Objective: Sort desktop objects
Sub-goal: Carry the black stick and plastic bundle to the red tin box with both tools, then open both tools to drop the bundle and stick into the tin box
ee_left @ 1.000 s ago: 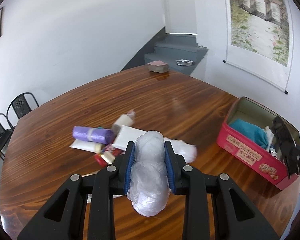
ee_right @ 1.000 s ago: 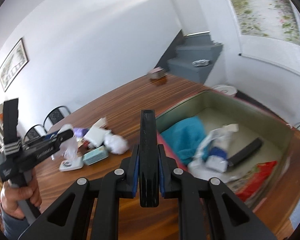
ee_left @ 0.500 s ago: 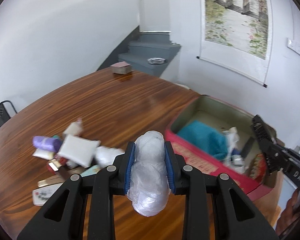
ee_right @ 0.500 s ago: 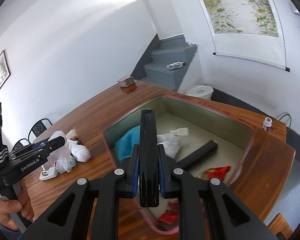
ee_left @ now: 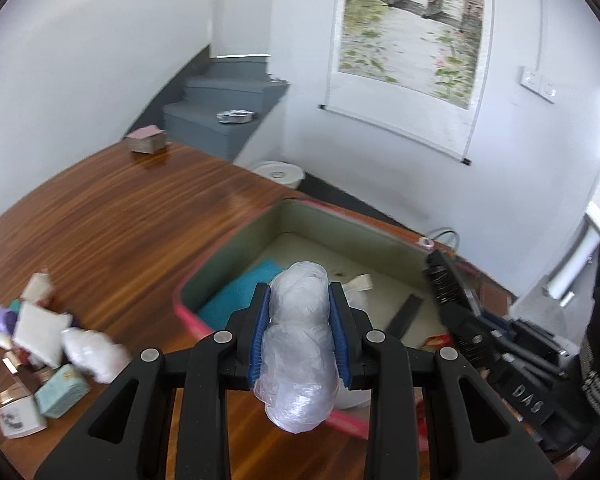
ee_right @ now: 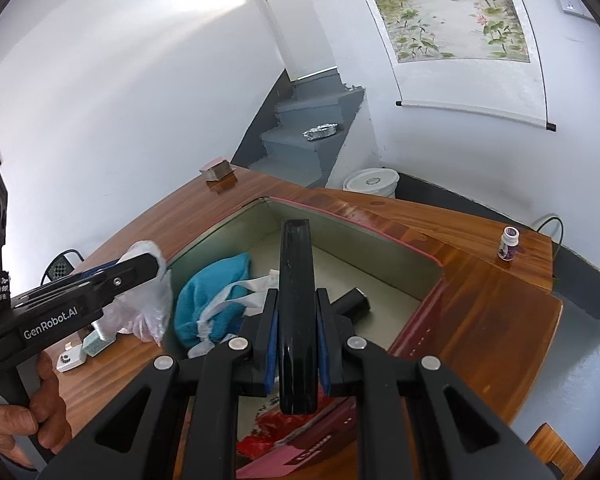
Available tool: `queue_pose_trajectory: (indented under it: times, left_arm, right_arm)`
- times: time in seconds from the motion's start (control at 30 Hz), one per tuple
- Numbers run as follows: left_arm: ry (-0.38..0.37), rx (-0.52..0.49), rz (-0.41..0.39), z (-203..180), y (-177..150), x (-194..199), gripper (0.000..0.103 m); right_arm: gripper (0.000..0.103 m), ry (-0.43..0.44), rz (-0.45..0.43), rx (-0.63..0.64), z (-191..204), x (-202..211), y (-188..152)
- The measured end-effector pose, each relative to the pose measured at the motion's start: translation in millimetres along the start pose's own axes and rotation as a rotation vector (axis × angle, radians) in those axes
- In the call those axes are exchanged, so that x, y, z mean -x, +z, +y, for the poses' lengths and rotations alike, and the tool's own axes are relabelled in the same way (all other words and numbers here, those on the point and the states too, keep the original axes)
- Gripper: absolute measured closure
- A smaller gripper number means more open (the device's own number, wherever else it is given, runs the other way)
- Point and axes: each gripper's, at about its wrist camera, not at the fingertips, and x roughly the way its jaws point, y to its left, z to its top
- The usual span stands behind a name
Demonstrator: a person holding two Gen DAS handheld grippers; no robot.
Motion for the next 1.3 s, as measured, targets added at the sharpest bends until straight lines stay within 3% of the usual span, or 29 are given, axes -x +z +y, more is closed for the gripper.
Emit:
queue_pose_trajectory:
  times: [0.1, 0.17, 0.23, 0.63, 0.87, 0.93, 1.0, 1.07, 1.17, 1.3]
  left_arm:
    - [-0.066, 0.012, 0.024, -5, 4, -10, 0.067]
    - [-0.080, 0.019, 0.028, -5, 4, -13, 0.051]
    - [-0.074, 0.024, 0.020, -2, 4, -13, 0.040]
    - [-0.050, 0.121, -0.004, 29, 7, 2, 0.040]
    - [-0.008, 0.127, -0.044, 36, 11, 18, 0.040]
    - [0.003, 0.122, -0.053, 38, 12, 21, 0.040]
    - [0.007, 0.121, -0.058, 39, 13, 23, 0.040]
    - [0.009, 0.125, -0.057, 41, 12, 24, 0.040]
    - [0.018, 0.136, -0.056, 44, 12, 25, 0.040]
    - [0.023, 0.148, -0.055, 50, 12, 27, 0.040]
  right_arm:
    - [0.084, 0.004, 0.008, -0.023, -5, -3, 2]
    - [0.084, 0.007, 0.011, -0.031, -7, -5, 2]
    - [0.084, 0.012, 0.013, -0.034, -8, -6, 2]
    - [0.083, 0.068, 0.064, 0.033, 20, -18, -8]
    - [0.082, 0.118, 0.034, 0.024, 35, -11, -5]
    - [0.075, 0.143, 0.025, 0.028, 40, -9, -1]
    - [0.059, 0.163, 0.010, 0.048, 49, -8, 2]
    - [0.036, 0.168, -0.013, 0.077, 59, -6, 3]
    - [0.036, 0.117, -0.030, 0.157, 73, -9, 2]
    - [0.036, 0.050, 0.074, 0.199, 74, -32, -1]
